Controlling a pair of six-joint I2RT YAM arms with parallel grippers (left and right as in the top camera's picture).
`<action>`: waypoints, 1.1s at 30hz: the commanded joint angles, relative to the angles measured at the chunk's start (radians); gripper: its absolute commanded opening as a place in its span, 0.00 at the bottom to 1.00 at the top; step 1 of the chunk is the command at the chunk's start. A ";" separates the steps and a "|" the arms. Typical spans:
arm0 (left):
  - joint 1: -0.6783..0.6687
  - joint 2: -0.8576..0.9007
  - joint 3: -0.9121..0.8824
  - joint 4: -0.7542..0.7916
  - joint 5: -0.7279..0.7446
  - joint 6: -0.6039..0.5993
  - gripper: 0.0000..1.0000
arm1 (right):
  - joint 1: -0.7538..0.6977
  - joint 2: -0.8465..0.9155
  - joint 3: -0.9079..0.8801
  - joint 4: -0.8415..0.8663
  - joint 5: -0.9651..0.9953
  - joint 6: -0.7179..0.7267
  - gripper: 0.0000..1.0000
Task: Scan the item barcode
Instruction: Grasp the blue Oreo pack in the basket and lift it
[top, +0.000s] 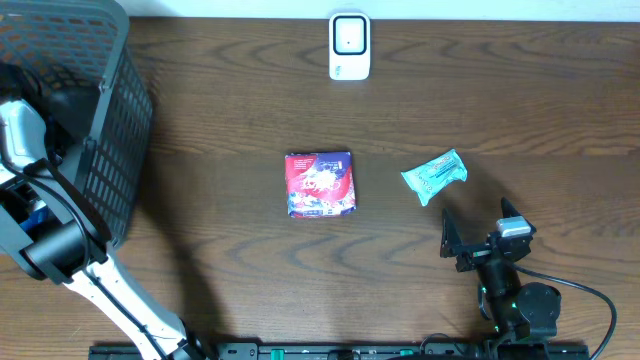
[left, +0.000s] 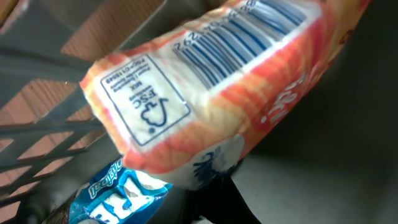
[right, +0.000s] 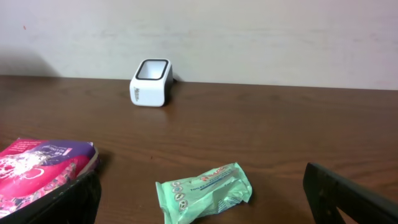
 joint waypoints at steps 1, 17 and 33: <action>0.003 -0.017 -0.004 -0.028 -0.001 0.002 0.07 | -0.013 -0.004 -0.003 -0.002 -0.009 -0.007 0.99; 0.000 -0.433 -0.004 -0.024 0.559 -0.025 0.07 | -0.013 -0.004 -0.003 -0.002 -0.009 -0.007 0.99; -0.138 -0.760 -0.004 0.087 0.973 -0.043 0.07 | -0.013 -0.004 -0.003 -0.002 -0.009 -0.007 0.99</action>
